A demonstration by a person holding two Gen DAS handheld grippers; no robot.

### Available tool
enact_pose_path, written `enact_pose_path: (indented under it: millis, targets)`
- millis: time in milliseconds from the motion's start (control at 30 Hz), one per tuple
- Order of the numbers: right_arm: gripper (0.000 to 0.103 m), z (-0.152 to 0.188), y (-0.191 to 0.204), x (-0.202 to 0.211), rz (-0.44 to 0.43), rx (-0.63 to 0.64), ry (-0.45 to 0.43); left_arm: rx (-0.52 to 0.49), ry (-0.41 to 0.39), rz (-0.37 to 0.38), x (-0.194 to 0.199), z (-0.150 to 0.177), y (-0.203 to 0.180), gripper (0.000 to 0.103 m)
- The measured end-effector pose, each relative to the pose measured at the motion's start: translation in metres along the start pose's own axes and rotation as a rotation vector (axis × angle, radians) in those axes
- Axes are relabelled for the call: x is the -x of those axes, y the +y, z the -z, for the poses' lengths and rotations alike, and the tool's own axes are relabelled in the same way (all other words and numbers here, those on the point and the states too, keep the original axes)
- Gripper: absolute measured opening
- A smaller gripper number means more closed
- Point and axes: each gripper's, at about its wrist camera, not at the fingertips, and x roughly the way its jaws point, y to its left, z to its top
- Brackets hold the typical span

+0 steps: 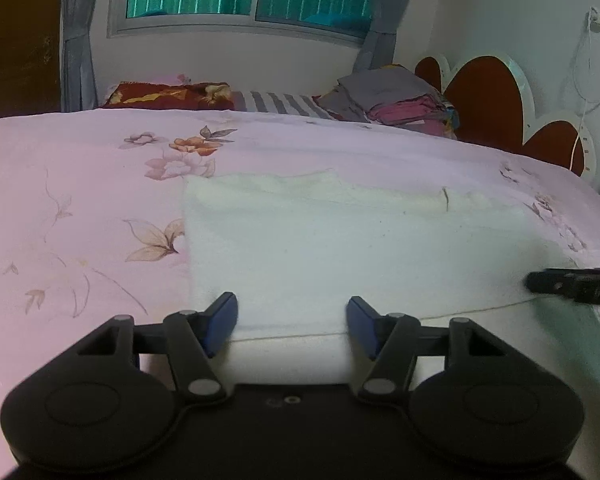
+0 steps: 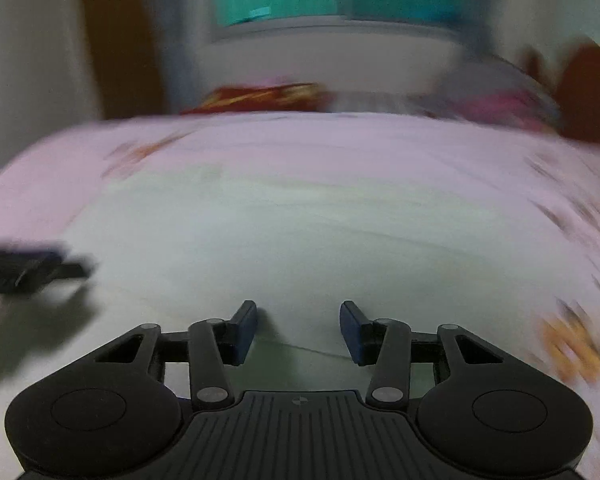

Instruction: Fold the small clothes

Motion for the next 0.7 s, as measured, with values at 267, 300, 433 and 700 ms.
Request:
enact_pose_path:
  millis: [267, 300, 433, 700]
  targets:
    - [0.037, 0.0, -0.022, 0.01, 0.155, -0.106, 0.025, -0.002, 0.02, 0.003, 0.002, 0.002, -0.006, 0.067]
    - [0.037, 0.002, -0.027, 0.01, 0.15, -0.126, 0.027, -0.004, 0.024, 0.003, 0.005, 0.001, -0.006, 0.067]
    - [0.037, -0.008, -0.025, 0.029, 0.18, -0.13, 0.027, 0.015, 0.016, -0.016, 0.021, 0.003, 0.0, 0.08]
    - [0.044, 0.022, -0.052, 0.072, 0.092, -0.278, 0.065, 0.065, 0.067, -0.072, 0.081, 0.057, 0.013, 0.07]
